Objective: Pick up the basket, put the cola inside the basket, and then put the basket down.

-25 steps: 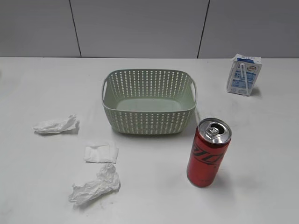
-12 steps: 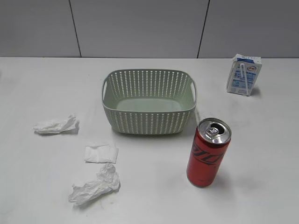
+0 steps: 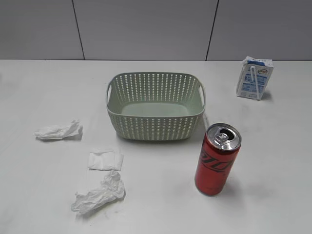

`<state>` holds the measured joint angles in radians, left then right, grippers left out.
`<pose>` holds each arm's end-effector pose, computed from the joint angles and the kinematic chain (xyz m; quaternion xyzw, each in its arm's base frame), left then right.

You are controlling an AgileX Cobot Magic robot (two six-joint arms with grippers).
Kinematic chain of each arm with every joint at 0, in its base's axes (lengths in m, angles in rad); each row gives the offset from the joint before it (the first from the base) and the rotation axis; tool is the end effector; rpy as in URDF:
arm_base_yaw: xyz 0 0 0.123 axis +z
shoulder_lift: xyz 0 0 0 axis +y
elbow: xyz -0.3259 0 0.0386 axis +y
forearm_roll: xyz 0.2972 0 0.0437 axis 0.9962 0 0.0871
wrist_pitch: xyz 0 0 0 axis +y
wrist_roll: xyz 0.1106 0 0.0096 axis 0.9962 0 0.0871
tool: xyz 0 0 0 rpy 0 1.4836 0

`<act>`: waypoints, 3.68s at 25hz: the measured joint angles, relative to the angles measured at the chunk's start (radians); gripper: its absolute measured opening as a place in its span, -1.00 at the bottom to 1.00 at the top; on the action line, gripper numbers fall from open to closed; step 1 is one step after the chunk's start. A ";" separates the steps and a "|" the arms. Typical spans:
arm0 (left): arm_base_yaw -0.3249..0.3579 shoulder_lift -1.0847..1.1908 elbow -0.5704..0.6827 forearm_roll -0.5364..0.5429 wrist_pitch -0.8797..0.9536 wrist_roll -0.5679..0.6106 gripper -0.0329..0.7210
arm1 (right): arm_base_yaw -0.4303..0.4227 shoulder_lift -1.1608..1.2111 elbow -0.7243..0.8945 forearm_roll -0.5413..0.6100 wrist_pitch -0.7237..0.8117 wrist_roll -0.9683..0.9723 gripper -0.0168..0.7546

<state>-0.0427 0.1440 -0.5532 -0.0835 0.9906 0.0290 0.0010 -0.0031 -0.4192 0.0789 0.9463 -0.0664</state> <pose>0.0355 -0.0093 0.3139 0.0290 0.8573 -0.0452 0.5119 0.0276 0.0071 0.2755 -0.0261 0.8425 0.0218 0.5377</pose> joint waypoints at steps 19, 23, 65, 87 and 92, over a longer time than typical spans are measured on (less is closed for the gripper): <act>-0.059 1.107 -0.559 -0.172 -0.128 0.030 0.50 | 0.000 0.000 0.000 0.000 -0.001 0.000 0.48; -0.149 1.322 -0.726 -0.179 -0.084 0.028 0.50 | 0.000 0.000 0.000 0.000 -0.001 0.000 0.48; -0.451 2.059 -1.201 -0.055 0.015 -0.264 0.18 | 0.000 0.000 0.000 0.000 0.000 0.000 0.48; -0.424 2.064 -1.201 -0.186 0.063 -0.301 -0.92 | 0.000 0.000 0.000 0.000 0.000 0.000 0.47; -0.408 1.974 -1.201 -0.144 0.166 -0.309 -0.92 | 0.000 0.000 0.000 0.000 0.000 0.000 0.42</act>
<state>-0.4506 2.1177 -1.7545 -0.2272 1.1565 -0.2799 0.0010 -0.0031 -0.4192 0.0789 0.9460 -0.0664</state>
